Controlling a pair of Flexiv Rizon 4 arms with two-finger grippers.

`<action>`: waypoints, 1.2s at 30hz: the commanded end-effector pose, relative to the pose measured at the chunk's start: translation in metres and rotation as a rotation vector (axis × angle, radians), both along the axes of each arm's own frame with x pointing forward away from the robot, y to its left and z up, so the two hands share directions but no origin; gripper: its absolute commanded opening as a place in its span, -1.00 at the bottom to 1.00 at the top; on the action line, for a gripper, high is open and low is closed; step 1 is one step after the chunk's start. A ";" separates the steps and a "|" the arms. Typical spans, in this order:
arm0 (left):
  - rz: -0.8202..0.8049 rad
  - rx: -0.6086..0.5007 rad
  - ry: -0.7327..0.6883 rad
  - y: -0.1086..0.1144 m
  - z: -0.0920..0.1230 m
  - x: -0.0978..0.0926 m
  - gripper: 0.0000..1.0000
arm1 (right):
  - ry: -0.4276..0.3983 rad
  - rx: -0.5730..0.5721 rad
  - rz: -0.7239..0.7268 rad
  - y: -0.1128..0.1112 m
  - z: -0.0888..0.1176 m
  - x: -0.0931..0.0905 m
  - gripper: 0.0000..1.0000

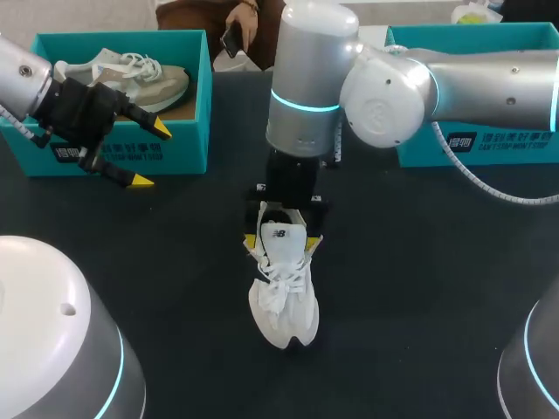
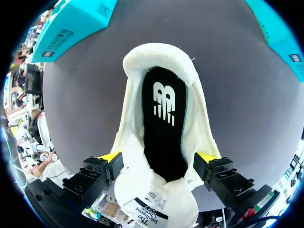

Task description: Take the shoe out of the shoebox, open the shoe tongue, remove and reinsert the insole, then place the shoe into the shoebox

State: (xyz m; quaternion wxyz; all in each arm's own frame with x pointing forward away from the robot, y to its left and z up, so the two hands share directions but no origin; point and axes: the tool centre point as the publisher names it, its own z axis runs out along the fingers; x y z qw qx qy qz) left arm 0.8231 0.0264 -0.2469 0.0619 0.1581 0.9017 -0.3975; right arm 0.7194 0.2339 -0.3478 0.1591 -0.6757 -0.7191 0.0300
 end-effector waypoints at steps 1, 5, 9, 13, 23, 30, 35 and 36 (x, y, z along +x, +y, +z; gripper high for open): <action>0.000 0.003 0.000 0.000 0.000 -0.001 1.00 | 0.004 -0.007 -0.003 0.002 -0.001 -0.006 1.00; 0.000 0.003 0.000 0.000 0.000 -0.001 1.00 | -0.006 -0.030 -0.022 0.001 0.010 -0.011 1.00; 0.000 0.003 0.000 0.000 0.000 -0.001 1.00 | -0.019 -0.049 -0.046 -0.002 0.024 -0.018 1.00; 0.000 0.003 0.000 0.000 0.000 -0.001 1.00 | -0.018 -0.050 -0.063 0.000 0.034 -0.028 1.00; 0.000 0.003 0.000 0.000 0.000 -0.001 1.00 | 0.015 -0.052 -0.133 -0.002 0.043 -0.051 1.00; 0.000 0.003 0.000 0.000 0.000 -0.001 1.00 | 0.037 -0.035 -0.135 0.002 0.046 -0.053 -0.23; 0.000 0.003 0.000 0.000 0.000 -0.001 1.00 | 0.032 -0.031 -0.120 0.003 0.050 -0.048 -0.29; 0.000 0.003 0.000 0.000 0.000 -0.001 1.00 | 0.031 -0.028 -0.117 0.004 0.051 -0.046 -0.27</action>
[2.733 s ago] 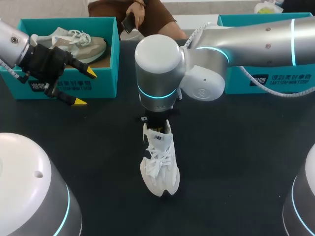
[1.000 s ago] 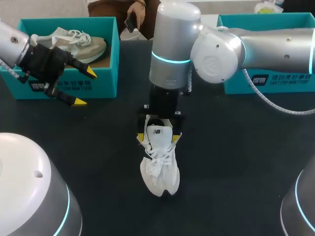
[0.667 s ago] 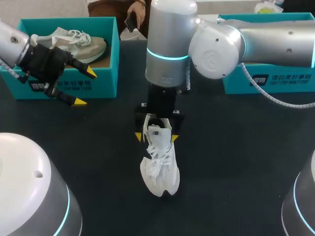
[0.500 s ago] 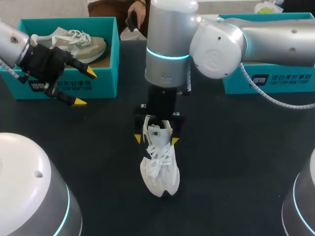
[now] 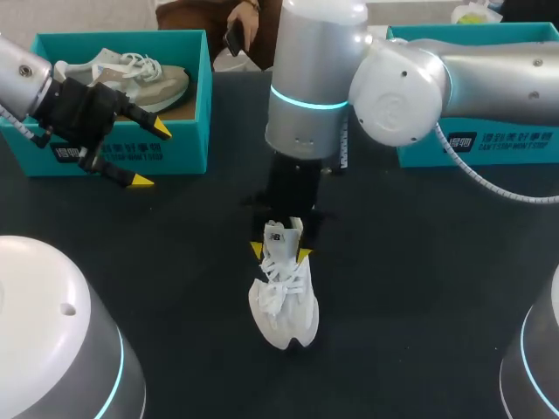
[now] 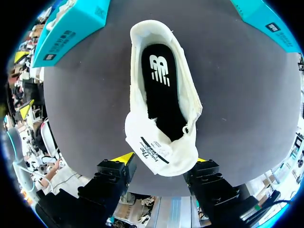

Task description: Take the shoe out of the shoebox, open the shoe tongue, remove and reinsert the insole, then place the shoe into the shoebox

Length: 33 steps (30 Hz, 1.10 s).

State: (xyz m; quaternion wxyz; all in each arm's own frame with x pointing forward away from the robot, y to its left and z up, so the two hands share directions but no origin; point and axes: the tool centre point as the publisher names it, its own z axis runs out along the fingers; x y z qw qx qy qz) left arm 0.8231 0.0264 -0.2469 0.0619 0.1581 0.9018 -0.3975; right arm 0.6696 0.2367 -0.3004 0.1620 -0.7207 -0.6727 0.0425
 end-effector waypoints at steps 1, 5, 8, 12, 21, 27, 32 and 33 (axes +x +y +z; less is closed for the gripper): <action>0.000 0.003 0.000 0.000 0.000 -0.001 1.00 | -0.005 0.004 0.008 0.000 0.003 0.005 -0.22; 0.000 0.003 0.000 0.000 0.000 -0.001 1.00 | -0.034 0.002 0.019 -0.005 0.001 0.019 -0.17; 0.000 0.003 0.000 0.000 0.000 -0.001 1.00 | -0.040 0.000 0.045 -0.007 -0.003 0.033 -0.23; 0.000 0.003 0.000 0.000 0.000 -0.001 1.00 | -0.049 0.004 0.070 -0.011 -0.012 0.047 -0.29; 0.000 0.003 0.000 0.000 0.000 -0.001 1.00 | -0.095 -0.003 0.096 -0.013 -0.007 0.060 -0.36; 0.000 0.003 0.000 0.000 0.000 -0.001 1.00 | -0.205 -0.029 0.166 -0.017 0.014 0.071 -0.18; 0.000 0.003 0.000 0.000 0.000 -0.001 1.00 | -0.495 -0.159 0.623 -0.015 0.027 0.091 1.00; 0.000 0.003 0.000 0.000 0.000 -0.001 1.00 | -0.495 -0.159 0.623 -0.015 0.027 0.091 1.00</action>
